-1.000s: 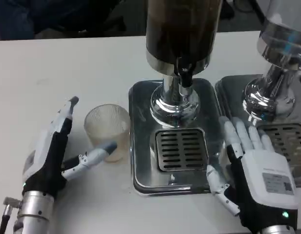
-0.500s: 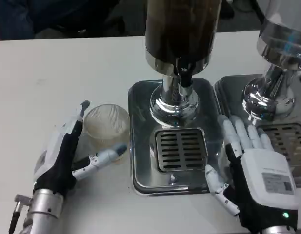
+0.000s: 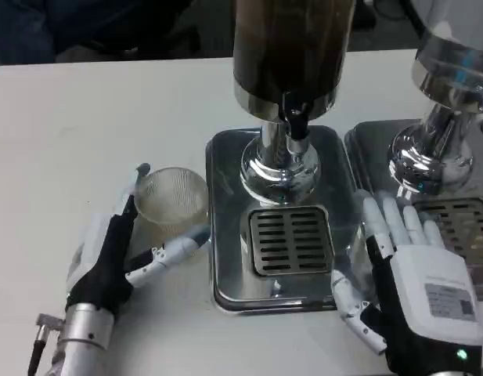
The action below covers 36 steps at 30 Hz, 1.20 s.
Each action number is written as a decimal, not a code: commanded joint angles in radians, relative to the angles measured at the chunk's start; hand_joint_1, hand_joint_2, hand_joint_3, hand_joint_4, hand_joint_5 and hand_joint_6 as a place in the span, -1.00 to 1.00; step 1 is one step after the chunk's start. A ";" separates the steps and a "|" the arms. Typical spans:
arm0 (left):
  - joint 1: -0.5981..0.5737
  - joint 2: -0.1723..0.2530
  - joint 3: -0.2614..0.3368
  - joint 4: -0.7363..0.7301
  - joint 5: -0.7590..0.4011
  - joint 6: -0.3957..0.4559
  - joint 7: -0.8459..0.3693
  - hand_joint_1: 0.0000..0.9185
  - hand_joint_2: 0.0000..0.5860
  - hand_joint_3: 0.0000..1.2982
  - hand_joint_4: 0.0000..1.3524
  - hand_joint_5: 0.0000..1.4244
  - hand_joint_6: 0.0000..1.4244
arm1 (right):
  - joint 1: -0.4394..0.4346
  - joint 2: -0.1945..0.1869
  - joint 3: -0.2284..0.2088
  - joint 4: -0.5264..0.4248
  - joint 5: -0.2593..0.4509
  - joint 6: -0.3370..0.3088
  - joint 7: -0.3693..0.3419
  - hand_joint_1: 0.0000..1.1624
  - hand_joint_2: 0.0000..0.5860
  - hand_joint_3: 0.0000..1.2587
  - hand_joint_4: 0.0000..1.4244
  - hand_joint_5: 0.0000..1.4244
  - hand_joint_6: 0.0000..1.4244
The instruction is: Grasp the cup under the faucet to collect the drink, then remove the cup.
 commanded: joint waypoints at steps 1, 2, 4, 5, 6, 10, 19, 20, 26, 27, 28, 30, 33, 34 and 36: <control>-0.017 -0.006 -0.007 0.013 0.004 0.003 -0.003 -0.16 -0.92 -1.00 -1.00 -0.84 -0.91 | 0.018 0.006 0.005 -0.023 -0.009 0.007 0.007 -0.90 0.73 -0.95 -1.00 -1.00 -1.00; -0.018 -0.006 -0.007 0.013 0.004 0.003 -0.001 -0.14 -0.91 -1.00 -1.00 -0.83 -0.89 | 0.021 0.008 0.006 -0.024 -0.011 0.007 0.007 -0.90 0.73 -0.95 -1.00 -1.00 -1.00; -0.025 0.000 -0.012 0.015 0.010 0.009 -0.002 -0.14 -0.91 -1.00 -1.00 -0.82 -0.89 | 0.025 0.011 0.006 -0.026 -0.013 0.009 0.007 -0.90 0.73 -0.95 -1.00 -1.00 -1.00; -0.028 0.003 -0.015 0.015 0.015 0.012 -0.002 -0.14 -0.91 -1.00 -1.00 -0.81 -0.87 | 0.027 0.013 0.005 -0.027 -0.013 0.009 0.006 -0.90 0.73 -0.95 -1.00 -1.00 -1.00; -0.031 0.006 -0.021 0.015 0.021 0.016 -0.001 -0.13 -0.91 -1.00 -1.00 -0.81 -0.87 | 0.028 0.014 0.004 -0.028 -0.012 0.009 0.005 -0.90 0.73 -0.95 -1.00 -1.00 -1.00; -0.039 0.010 -0.035 0.021 0.034 0.034 -0.011 -0.13 -0.91 -1.00 -1.00 -0.79 -0.85 | 0.030 0.018 0.002 -0.030 -0.010 0.010 0.002 -0.90 0.73 -0.95 -1.00 -1.00 -1.00; -0.055 0.011 -0.062 0.033 0.049 0.051 -0.010 0.23 -0.81 -0.81 -0.76 -0.49 -0.50 | 0.045 0.030 0.002 -0.041 -0.006 0.017 -0.003 -0.89 0.73 -0.95 -1.00 -1.00 -0.96; -0.057 0.011 -0.064 0.034 0.051 0.052 -0.009 0.25 -0.82 -0.77 -0.73 -0.48 -0.48 | 0.046 0.031 0.002 -0.042 -0.006 0.017 -0.003 -0.89 0.73 -0.95 -1.00 -1.00 -0.96; -0.068 0.009 -0.067 0.041 0.049 0.052 -0.005 0.32 -0.81 -0.38 -0.39 -0.15 -0.18 | 0.049 0.041 0.001 -0.044 -0.008 0.019 -0.007 -0.89 0.73 -0.95 -1.00 -1.00 -0.91; -0.070 0.009 -0.069 0.040 0.054 0.053 0.004 0.32 -0.81 -0.35 -0.35 -0.13 -0.15 | 0.051 0.042 0.000 -0.044 -0.007 0.019 -0.008 -0.89 0.73 -0.95 -1.00 -1.00 -0.91; -0.072 0.008 -0.071 0.040 0.056 0.053 0.012 0.33 -0.81 -0.29 -0.30 -0.09 -0.12 | 0.051 0.043 0.000 -0.044 -0.006 0.019 -0.008 -0.89 0.73 -0.95 -1.00 -1.00 -0.90; -0.075 0.007 -0.073 0.040 0.059 0.053 0.023 0.36 -0.81 -0.22 -0.21 -0.01 -0.02 | 0.051 0.045 -0.001 -0.042 -0.006 0.018 -0.009 -0.89 0.73 -0.95 -1.00 -1.00 -0.89; -0.075 0.007 -0.081 0.037 0.069 0.052 0.067 0.40 -0.82 0.01 0.08 0.26 0.23 | 0.051 0.050 -0.001 -0.041 -0.008 0.018 -0.011 -0.89 0.73 -0.95 -1.00 -1.00 -0.87; -0.074 0.007 -0.083 0.035 0.071 0.052 0.083 0.41 -0.85 0.07 0.14 0.33 0.34 | 0.051 0.051 -0.001 -0.041 -0.008 0.018 -0.011 -0.89 0.73 -0.95 -1.00 -1.00 -0.87; -0.074 0.009 -0.088 0.032 0.077 0.050 0.114 0.41 -0.92 0.20 0.28 0.47 0.47 | 0.051 0.052 -0.003 -0.039 -0.007 0.018 -0.011 -0.89 0.73 -0.95 -1.00 -1.00 -0.86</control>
